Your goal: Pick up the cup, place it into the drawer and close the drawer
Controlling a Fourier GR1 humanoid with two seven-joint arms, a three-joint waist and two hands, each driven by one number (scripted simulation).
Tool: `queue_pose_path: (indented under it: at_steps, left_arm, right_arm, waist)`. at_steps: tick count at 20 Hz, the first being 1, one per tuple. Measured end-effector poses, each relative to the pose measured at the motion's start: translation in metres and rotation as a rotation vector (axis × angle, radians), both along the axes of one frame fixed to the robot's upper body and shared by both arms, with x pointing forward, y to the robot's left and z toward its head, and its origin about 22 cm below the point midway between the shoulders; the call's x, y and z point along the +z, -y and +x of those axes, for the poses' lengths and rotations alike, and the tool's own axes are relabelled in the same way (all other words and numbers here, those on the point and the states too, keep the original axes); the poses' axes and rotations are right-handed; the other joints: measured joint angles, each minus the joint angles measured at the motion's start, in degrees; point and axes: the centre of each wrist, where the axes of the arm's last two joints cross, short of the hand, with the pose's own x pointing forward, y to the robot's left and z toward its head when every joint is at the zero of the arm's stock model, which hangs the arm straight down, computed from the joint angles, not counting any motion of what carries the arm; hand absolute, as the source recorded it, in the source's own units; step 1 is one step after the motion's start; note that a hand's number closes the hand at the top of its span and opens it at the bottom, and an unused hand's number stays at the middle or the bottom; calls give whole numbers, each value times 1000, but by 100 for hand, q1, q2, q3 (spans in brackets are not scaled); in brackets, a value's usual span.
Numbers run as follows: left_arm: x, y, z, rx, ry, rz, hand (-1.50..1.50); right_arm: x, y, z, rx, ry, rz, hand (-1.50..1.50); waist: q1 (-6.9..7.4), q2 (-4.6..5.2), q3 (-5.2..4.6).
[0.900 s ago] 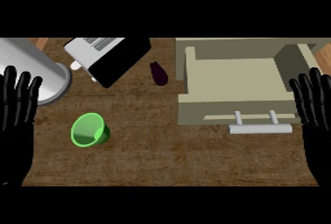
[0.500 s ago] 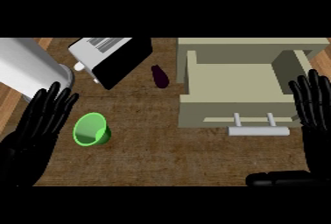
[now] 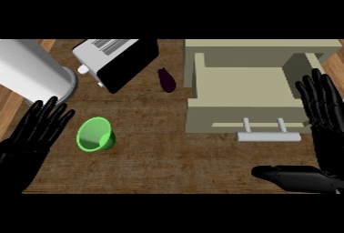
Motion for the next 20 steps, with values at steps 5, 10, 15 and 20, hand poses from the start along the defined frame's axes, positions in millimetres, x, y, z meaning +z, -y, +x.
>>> queue_pose_path:
  at_steps: [5, 10, 15, 20]
  left_arm:
    - [-25, -17, 10, 50, -43, 25, -150]
    - [-54, -31, 15, 126, -68, 76, -150]
    - [-81, -38, 23, 184, -108, 125, -150]
    - [-118, -57, 28, 229, -149, 166, -150]
  right_arm:
    - [0, 3, 6, 10, 2, -6, -150]
    - [-2, 10, 9, 7, 6, -1, -150]
    - [0, 8, 12, 9, 8, -8, -150]
    - [-4, 12, 1, 18, 3, -8, -150]
  waist:
    - [-7, -1, 0]
    - [-17, -1, -1]
    - [-20, -1, -1]
    - [-51, 3, -3]
